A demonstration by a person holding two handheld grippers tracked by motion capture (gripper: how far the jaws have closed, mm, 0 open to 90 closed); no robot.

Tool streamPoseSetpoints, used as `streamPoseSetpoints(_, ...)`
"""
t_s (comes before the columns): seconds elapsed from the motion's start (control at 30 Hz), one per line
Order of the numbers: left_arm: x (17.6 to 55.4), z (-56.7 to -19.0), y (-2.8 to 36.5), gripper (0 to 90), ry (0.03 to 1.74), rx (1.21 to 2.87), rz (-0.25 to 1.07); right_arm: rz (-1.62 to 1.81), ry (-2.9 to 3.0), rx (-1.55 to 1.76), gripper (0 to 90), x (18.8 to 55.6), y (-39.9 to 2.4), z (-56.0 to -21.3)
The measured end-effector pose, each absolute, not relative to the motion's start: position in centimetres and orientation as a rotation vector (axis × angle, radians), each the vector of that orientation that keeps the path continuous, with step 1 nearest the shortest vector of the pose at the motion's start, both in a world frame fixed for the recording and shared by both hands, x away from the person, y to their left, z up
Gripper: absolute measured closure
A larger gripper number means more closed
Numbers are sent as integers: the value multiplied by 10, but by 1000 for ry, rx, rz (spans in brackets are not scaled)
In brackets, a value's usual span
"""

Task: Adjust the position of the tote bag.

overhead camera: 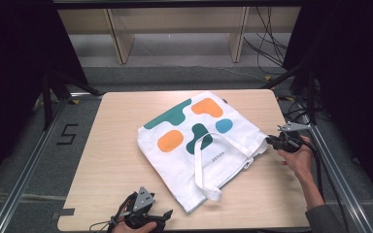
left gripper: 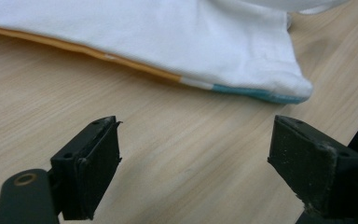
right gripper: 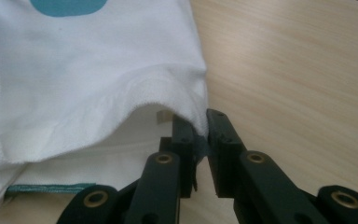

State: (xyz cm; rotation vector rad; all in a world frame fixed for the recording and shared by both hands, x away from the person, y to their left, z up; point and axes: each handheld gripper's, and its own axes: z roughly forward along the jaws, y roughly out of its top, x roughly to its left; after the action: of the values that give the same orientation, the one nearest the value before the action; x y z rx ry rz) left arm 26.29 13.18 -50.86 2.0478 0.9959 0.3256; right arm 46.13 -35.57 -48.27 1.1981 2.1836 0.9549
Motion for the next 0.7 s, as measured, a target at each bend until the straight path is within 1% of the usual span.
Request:
streamPoseSetpoints(0.13, 263, -508, 132, 155, 979, 2068, 311, 956, 2204, 1160, 828, 444, -350, -479)
streamPoseSetpoints(0.17, 263, -509, 131, 157, 979, 2058, 327, 955, 2206, 1145, 828, 440, -349, -479)
streamPoseSetpoints(0.2, 263, -508, 132, 163, 960, 2082, 347, 1002, 2217, 1184, 827, 434, -345, -477)
streamPoseSetpoints(0.23, 264, -507, 134, 169, 941, 2108, 352, 965, 2223, 1158, 827, 431, -345, -477)
streamPoseSetpoints(0.27, 264, -508, 134, 168, 946, 2106, 353, 975, 2224, 1168, 826, 427, -343, -476)
streamPoseSetpoints(0.3, 263, -508, 133, 168, 974, 2076, 325, 964, 2228, 1132, 825, 424, -343, -477)
streamPoseSetpoints(0.37, 264, -508, 134, 221, 961, 2096, 329, 964, 2240, 1140, 822, 418, -340, -476)
streamPoseSetpoints(0.43, 263, -510, 131, 226, 962, 2081, 340, 962, 2240, 1142, 820, 415, -337, -477)
streamPoseSetpoints(0.47, 264, -510, 131, 233, 951, 2106, 344, 955, 2242, 1133, 819, 415, -338, -477)
streamPoseSetpoints(0.5, 264, -511, 130, 255, 947, 2115, 360, 954, 2239, 1135, 818, 415, -338, -477)
streamPoseSetpoints(0.53, 265, -510, 129, 274, 929, 2122, 345, 967, 2220, 1117, 817, 416, -338, -479)
streamPoseSetpoints(0.57, 265, -512, 128, 284, 949, 2120, 354, 969, 2238, 1142, 817, 416, -339, -478)
streamPoseSetpoints(0.6, 266, -511, 129, 305, 926, 2151, 338, 966, 2249, 1151, 817, 415, -340, -477)
streamPoseSetpoints(0.63, 266, -513, 127, 320, 936, 2156, 370, 993, 2223, 1193, 817, 414, -337, -479)
streamPoseSetpoints(0.7, 266, -515, 126, 330, 941, 2162, 360, 980, 2234, 1178, 816, 414, -337, -478)
